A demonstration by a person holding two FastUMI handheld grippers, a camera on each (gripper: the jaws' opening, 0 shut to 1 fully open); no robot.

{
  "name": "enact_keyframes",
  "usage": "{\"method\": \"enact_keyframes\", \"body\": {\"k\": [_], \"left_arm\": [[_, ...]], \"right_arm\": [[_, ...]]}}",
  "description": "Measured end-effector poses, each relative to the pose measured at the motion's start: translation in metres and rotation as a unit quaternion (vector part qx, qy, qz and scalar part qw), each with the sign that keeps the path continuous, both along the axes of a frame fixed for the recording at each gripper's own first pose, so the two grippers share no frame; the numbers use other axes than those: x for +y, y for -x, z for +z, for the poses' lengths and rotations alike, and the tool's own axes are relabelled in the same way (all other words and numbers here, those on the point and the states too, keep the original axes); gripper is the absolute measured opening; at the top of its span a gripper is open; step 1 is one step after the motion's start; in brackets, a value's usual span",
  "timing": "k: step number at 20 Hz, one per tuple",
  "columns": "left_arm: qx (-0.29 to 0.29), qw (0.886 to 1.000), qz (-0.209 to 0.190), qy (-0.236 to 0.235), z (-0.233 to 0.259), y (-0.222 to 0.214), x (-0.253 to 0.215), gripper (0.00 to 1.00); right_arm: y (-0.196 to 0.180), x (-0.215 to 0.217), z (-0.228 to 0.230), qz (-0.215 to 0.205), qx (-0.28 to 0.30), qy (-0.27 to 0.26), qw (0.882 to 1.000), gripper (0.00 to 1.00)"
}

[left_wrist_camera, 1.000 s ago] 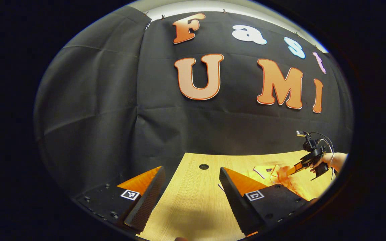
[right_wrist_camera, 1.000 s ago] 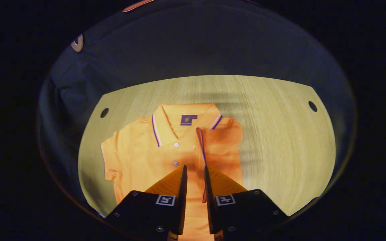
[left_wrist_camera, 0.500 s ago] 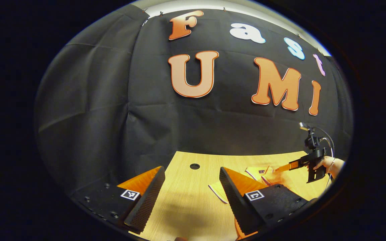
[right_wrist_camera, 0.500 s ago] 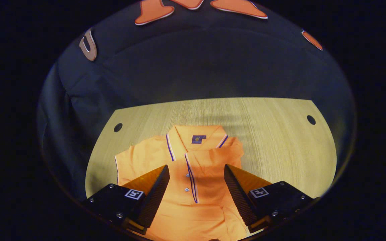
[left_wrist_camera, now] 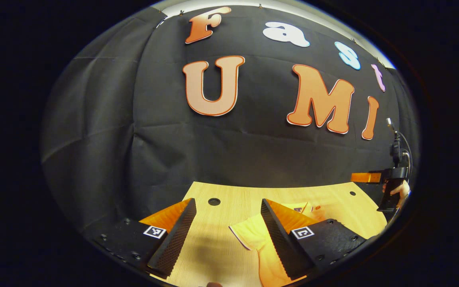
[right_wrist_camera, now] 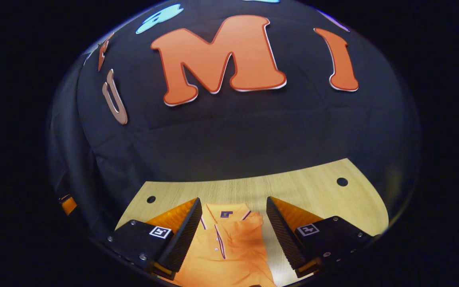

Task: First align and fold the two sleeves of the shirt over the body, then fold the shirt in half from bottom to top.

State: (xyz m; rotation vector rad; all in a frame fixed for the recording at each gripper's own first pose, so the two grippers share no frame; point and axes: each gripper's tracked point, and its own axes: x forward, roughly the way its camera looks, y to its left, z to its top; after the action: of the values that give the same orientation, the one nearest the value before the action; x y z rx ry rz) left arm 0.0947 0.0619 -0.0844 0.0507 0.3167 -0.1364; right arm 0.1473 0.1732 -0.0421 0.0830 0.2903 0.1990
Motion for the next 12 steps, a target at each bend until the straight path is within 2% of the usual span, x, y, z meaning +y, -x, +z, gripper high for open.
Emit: {"method": "enact_keyframes", "body": {"k": [3,6,9,12], "left_arm": [[0.044,0.999,0.003,-0.001,-0.018,-0.01,-0.02,0.98],[0.106,0.994,0.001,0.032,-0.048,-0.019,-0.045,0.98],[0.156,0.986,0.009,0.059,-0.077,-0.039,-0.059,0.97],[0.217,0.975,0.009,0.056,-0.117,-0.067,-0.063,0.98]], "right_arm": [[0.007,-0.019,0.035,-0.005,-0.048,0.019,0.999,0.98],[0.015,-0.037,0.046,-0.009,-0.07,0.048,0.996,0.98],[0.018,-0.039,0.048,0.008,-0.08,0.059,0.995,0.98],[0.024,-0.042,0.041,0.027,-0.054,0.05,0.997,0.98]]}}
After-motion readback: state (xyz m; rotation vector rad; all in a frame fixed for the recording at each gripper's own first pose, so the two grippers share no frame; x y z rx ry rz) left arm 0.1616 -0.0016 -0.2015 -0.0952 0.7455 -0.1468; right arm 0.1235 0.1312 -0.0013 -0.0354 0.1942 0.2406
